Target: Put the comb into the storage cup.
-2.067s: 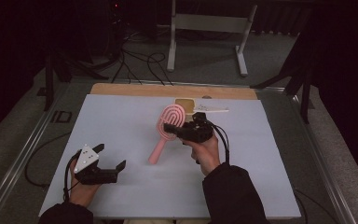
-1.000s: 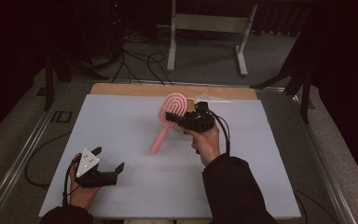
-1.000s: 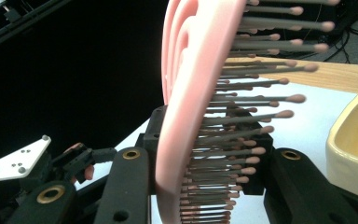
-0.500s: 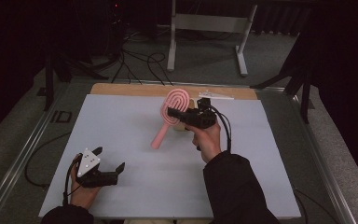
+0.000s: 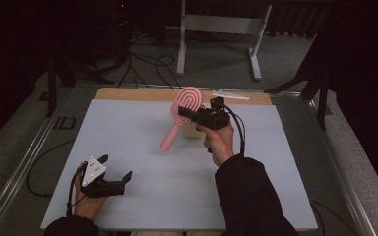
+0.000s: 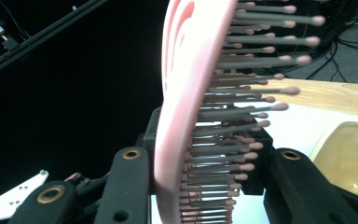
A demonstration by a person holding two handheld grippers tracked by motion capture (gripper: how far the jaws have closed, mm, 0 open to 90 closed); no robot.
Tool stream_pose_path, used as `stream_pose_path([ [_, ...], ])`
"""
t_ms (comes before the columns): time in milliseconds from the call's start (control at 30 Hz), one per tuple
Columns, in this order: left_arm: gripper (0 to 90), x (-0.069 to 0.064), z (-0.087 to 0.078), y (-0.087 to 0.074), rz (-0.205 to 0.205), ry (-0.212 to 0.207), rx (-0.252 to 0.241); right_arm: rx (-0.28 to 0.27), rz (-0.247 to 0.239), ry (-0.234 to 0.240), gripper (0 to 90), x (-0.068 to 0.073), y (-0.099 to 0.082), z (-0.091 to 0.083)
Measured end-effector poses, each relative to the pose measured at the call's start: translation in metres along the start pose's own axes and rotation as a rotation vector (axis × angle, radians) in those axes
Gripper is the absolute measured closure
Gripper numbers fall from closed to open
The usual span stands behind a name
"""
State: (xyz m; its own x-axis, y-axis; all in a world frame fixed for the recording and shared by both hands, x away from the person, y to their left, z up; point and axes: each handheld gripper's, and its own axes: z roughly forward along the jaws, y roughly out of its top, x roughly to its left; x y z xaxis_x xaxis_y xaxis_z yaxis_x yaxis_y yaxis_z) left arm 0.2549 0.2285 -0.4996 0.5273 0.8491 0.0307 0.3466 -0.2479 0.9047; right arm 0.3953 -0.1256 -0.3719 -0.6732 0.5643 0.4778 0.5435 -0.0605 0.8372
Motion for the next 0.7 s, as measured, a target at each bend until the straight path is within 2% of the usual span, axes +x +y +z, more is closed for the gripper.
stream_pose_path([
  [333,0.1,0.000,0.000,0.000,-0.008,-0.001,-0.004,-0.002,-0.012,-0.009,63.7,-0.002,0.008,0.002],
  [700,0.2,0.000,0.001,0.000,-0.007,-0.002,0.001,-0.020,0.007,-0.011,63.8,-0.007,0.013,0.005],
])
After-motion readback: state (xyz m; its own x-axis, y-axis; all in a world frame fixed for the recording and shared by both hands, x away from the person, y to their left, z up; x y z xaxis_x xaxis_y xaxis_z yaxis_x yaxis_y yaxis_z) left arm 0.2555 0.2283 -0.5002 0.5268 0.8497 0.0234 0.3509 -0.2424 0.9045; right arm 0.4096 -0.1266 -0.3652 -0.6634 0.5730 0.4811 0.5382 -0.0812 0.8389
